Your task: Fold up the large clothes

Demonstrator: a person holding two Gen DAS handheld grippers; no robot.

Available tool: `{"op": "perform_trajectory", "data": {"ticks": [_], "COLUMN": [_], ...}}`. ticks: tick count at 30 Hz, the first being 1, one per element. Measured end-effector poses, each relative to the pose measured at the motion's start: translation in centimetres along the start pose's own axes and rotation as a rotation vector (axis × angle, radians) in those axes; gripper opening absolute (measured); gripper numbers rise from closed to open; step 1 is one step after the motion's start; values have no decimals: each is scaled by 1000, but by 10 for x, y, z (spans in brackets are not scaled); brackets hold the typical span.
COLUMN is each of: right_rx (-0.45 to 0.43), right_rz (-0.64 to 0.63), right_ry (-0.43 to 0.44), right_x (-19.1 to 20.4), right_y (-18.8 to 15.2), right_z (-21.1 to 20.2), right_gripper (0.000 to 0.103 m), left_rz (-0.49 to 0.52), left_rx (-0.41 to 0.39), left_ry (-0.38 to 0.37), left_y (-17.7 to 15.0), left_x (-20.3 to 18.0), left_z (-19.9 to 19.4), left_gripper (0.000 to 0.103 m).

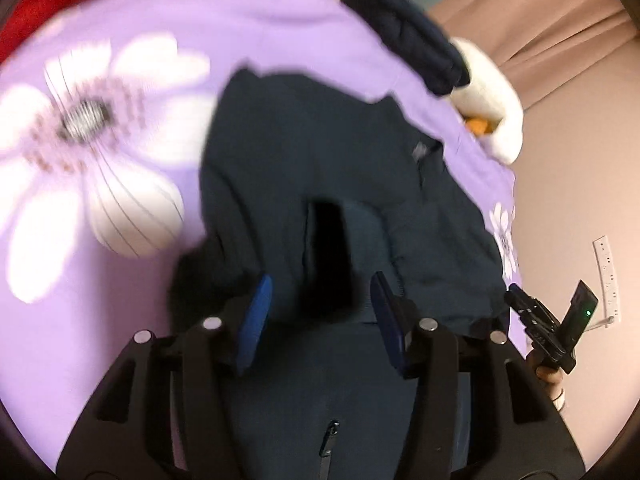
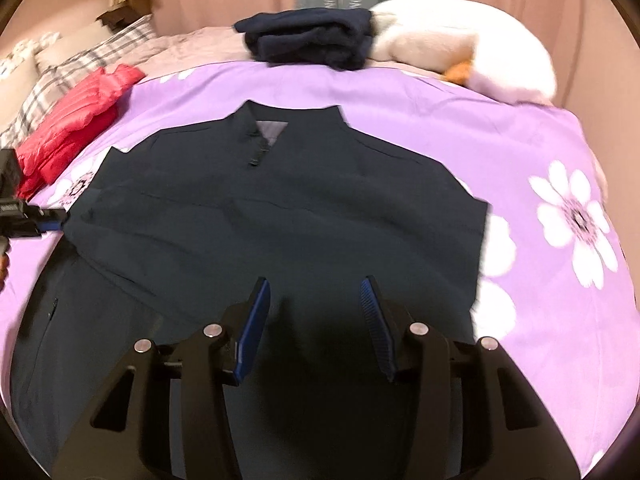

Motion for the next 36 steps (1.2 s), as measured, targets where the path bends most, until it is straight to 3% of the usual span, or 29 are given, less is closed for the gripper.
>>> {"op": "perform_trajectory", "data": {"ticks": [5,9,13,17,18,20,22,24,26,29,33,34,35,36], "right_rx": [22,56,108,87,82,34,-35,-56,-19,44,141,139,115,88], "right_rz": [-48,-75,-166,-216,-193,-109,31,145,328,536,616,643,672,687], "right_ry": [16,45,26,67,99,135,98,45,-31,-13,-57,-10,56,107], "right_x": [23,41,52,50,45,26,-10,-44,-95,-147,-171,-173,-175,-175], "right_y": [12,-1,-34,-42,-36,-21,0,14,28,35,30,29,28,30], "right_z": [20,30,39,23,17,3,-7,-5,13,40,76,82,84,83], "right_gripper": [49,49,50,51,51,60,70,72,72,72,72,59,33,21], "left_rz": [64,144,202,185,168,164,164,143,138,171,200,211,227,241], "left_rx": [-71,-4,99,79,72,36,10,2,5,17,31,28,23,20], "left_ry": [-67,-55,62,32,20,22,24,11,11,53,107,114,126,139], "left_y": [16,8,-27,-36,-32,-23,-16,-9,-8,-10,-15,-15,-16,-16], "left_x": [-44,-74,-61,-48,-47,-49,-53,-54,-56,-61,-62,-62,-63,-64], "left_z": [-12,28,71,63,58,47,41,43,48,61,75,75,75,76], "left_gripper": [51,41,41,41,42,60,64,64,64,64,63,63,63,63]}}
Point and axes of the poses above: each gripper's, at about its wrist camera, not at the fingertips, and z roughly the way its jaws point, x to its left, y to its top, the point moved 1 cm from there along z, roughly the way its jaws point, and after that the axes turned 2 degrees about -x, right-handed, at the moved point
